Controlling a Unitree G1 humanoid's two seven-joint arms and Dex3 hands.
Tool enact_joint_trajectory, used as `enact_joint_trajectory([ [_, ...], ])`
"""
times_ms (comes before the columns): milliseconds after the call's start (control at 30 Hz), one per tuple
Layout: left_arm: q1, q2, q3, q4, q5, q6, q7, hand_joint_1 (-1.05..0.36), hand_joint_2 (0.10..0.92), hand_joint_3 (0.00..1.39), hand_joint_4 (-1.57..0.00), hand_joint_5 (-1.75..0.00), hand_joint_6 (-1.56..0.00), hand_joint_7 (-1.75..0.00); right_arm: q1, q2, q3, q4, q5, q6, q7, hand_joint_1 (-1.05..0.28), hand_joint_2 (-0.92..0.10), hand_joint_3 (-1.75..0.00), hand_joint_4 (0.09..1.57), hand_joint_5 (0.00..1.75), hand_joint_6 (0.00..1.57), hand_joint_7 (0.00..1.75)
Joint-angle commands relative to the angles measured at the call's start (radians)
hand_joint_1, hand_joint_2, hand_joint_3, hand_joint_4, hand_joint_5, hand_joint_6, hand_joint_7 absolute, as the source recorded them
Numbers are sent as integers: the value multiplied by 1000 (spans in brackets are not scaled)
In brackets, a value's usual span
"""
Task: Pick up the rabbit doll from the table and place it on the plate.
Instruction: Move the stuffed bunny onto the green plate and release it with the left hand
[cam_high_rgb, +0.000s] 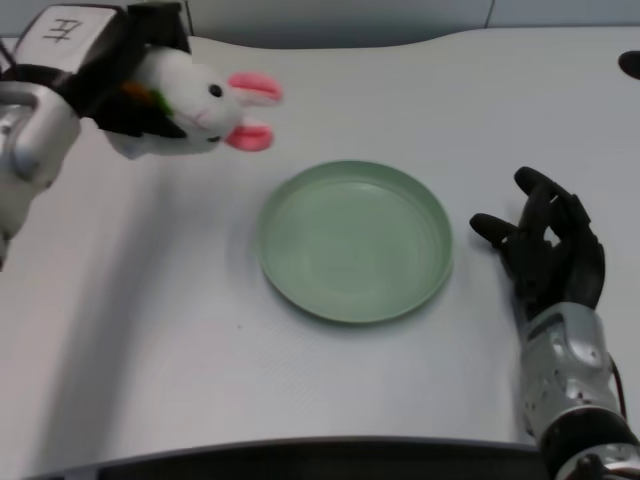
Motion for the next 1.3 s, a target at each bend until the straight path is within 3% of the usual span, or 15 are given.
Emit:
enact_joint_trajectory([
  [33, -42, -51, -33, 16, 24, -24, -2, -166, 857, 6, -827, -1746, -593, -1746, -2, 9, -5, 15, 7, 14, -3, -399, -921, -562, 416, 1168, 337, 896],
  [133, -72, -104, -64, 46, 54, -19, 14, -194, 843, 5, -847, -1746, -673, -1557, -11, 2, -12, 26, 16, 21, 18, -402, -921, -570, 394, 1156, 321, 888],
  [233, -100, -153, -86, 79, 76, -7, 27, -178, 852, 12, -864, -1746, -666, -1675, -22, -2, -20, 41, 19, 19, 21, -406, -921, -544, 422, 1165, 333, 907],
  [367, -118, -187, -102, 114, 90, -13, 39, -173, 869, 18, -864, -1746, -668, -1669, -30, -3, -28, 55, 20, 14, 26, -406, -921, -519, 465, 1170, 351, 928],
  [433, -125, -212, -116, 142, 94, -26, 49, -182, 858, 9, -847, -1746, -707, -1529, -34, -4, -31, 61, 20, 13, 28, -402, -921, -516, 476, 1176, 349, 936],
  [533, -132, -245, -128, 175, 88, -26, 47, -185, 869, 9, -840, -1746, -667, -1619, -37, -7, -32, 71, 20, 10, 34, -406, -921, -508, 473, 1174, 323, 930],
  [567, -131, -259, -130, 178, 85, -10, 34, -201, 875, 9, -834, -1746, -701, -1501, -36, -5, -34, 72, 22, 7, 37, -404, -921, -504, 475, 1174, 320, 929],
  [600, -127, -272, -134, 181, 85, 0, 28, -217, 873, 7, -836, -1746, -810, -1188, -35, -4, -36, 73, 24, 2, 43, -399, -921, -503, 475, 1172, 320, 929],
  [667, -116, -288, -147, 192, 92, -8, 39, -220, 877, 5, -844, -1746, -852, -1167, -32, -5, -39, 77, 30, -9, 64, -397, -921, -505, 476, 1175, 328, 940],
  [767, -103, -300, -166, 216, 101, -22, 63, -256, 880, 4, -851, -1746, -901, -996, -38, -13, -32, 83, 24, -1, 57, -410, -921, -486, 493, 1206, 318, 1007],
  [800, -101, -303, -174, 224, 107, -28, 71, -258, 881, 5, -852, -1746, -908, -988, -33, -10, -29, 74, 23, -2, 58, -411, -921, -486, 494, 1207, 315, 1011],
  [900, -96, -312, -202, 248, 124, -47, 86, -246, 889, 5, -834, -1746, -874, -1072, -21, -2, -24, 53, 24, 1, 56, -394, -921, -555, 441, 1171, 279, 987],
  [1033, -97, -328, -227, 271, 138, -41, 85, -255, 910, 7, -819, -1746, -797, -1170, -18, -7, -19, 54, 21, 0, 63, -407, -921, -567, 421, 1159, 285, 977],
  [1133, -93, -344, -238, 290, 138, -51, 91, -248, 911, 6, -819, -1746, -781, -1172, -12, -4, -15, 36, 20, 11, 53, -409, -921, -566, 411, 1163, 296, 982],
  [1300, -98, -362, -234, 329, 124, -72, 82, -289, 882, 4, -812, -1743, -612, -1673, -3, 4, -17, 19, 28, 17, 53, -417, -921, -548, 418, 1182, 303, 982],
])
